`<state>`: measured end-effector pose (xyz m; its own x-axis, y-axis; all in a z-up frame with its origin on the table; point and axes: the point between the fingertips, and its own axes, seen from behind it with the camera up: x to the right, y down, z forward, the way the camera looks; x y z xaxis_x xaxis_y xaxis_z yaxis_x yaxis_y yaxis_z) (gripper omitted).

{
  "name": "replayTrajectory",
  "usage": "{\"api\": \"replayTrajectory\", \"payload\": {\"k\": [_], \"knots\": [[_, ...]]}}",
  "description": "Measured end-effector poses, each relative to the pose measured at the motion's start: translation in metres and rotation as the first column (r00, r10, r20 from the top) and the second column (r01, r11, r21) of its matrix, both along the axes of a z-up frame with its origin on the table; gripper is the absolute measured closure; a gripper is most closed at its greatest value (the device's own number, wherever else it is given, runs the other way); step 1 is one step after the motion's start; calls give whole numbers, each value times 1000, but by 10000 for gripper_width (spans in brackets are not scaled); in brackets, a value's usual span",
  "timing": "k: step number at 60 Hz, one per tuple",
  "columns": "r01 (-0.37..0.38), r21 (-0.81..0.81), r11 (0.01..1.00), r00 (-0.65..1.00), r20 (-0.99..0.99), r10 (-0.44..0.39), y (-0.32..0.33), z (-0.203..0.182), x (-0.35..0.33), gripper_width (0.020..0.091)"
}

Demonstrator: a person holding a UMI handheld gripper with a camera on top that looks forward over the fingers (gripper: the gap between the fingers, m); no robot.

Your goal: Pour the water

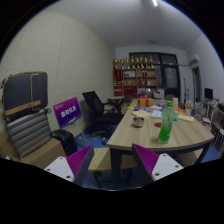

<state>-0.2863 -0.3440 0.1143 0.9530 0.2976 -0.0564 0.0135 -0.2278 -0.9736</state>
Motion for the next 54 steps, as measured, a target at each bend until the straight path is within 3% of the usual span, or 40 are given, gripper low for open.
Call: {"api": "replayTrajectory", "payload": {"k": [17,37,54], "knots": [[51,12,999,998,28,-52,22,-7,22,278],[224,138,965,968,81,-237,124,-13,135,285],[225,201,953,963,103,-249,227,-23,197,285]]}}
